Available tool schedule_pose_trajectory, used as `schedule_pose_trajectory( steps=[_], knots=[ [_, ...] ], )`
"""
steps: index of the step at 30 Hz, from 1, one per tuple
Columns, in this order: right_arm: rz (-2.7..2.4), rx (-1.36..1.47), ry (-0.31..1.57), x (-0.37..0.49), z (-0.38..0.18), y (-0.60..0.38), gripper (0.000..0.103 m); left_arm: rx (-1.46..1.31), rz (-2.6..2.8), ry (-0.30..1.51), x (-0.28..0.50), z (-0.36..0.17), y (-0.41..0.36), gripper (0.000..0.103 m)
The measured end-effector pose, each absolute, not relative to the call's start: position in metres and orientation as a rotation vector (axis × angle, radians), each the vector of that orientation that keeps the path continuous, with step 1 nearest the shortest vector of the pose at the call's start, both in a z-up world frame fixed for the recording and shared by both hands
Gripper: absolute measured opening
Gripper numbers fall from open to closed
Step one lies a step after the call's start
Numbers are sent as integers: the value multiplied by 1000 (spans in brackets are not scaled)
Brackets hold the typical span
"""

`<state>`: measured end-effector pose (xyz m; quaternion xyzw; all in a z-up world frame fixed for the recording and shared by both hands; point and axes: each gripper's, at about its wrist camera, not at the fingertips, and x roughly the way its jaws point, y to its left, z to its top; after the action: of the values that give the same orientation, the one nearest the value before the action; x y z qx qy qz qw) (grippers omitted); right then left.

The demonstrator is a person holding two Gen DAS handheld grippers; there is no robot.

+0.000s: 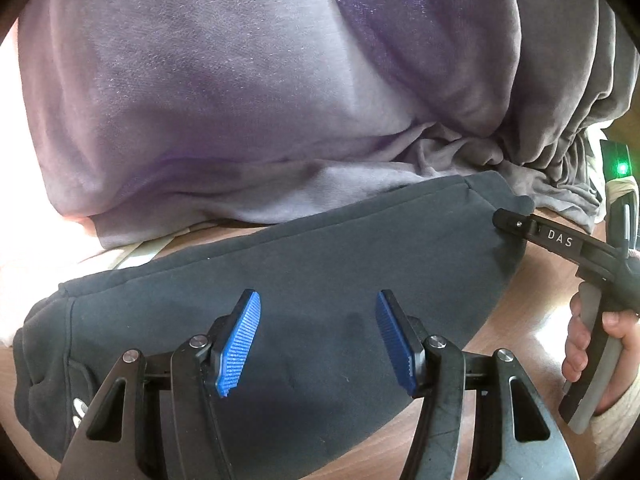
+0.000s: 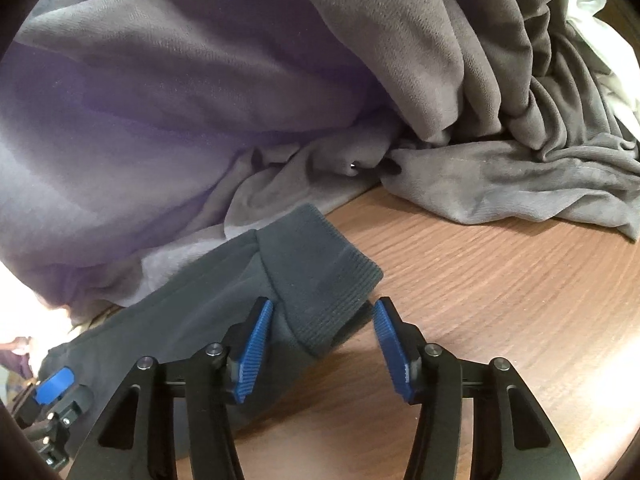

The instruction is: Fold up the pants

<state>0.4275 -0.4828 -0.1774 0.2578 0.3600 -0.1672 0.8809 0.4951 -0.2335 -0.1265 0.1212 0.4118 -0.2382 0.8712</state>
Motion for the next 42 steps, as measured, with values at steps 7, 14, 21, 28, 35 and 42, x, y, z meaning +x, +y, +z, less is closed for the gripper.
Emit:
schedule_pose_trajectory(
  steps=[7,14,21,28,35,42],
  knots=[
    [-357,580,748,432,-183,-486,54,254,-505,858,495,-125,-231,59],
    [-378,646,727,424,-183,-490,54,255,-522,863,495,-125,-233,59],
    [-378,665,734,430,-186,-491,29,258,-517,865,495,-126,-232,59],
    [-382,610,712,438,-172,-482,17,223,-482,880,499,-126,-219,59],
    [-370,405,654,439,-126,-447,17,163,-412,881,504,-115,-190,59],
    [-303,170,579,437,-75,-390,17,104,-321,872,505,-100,-139,59]
  ],
)
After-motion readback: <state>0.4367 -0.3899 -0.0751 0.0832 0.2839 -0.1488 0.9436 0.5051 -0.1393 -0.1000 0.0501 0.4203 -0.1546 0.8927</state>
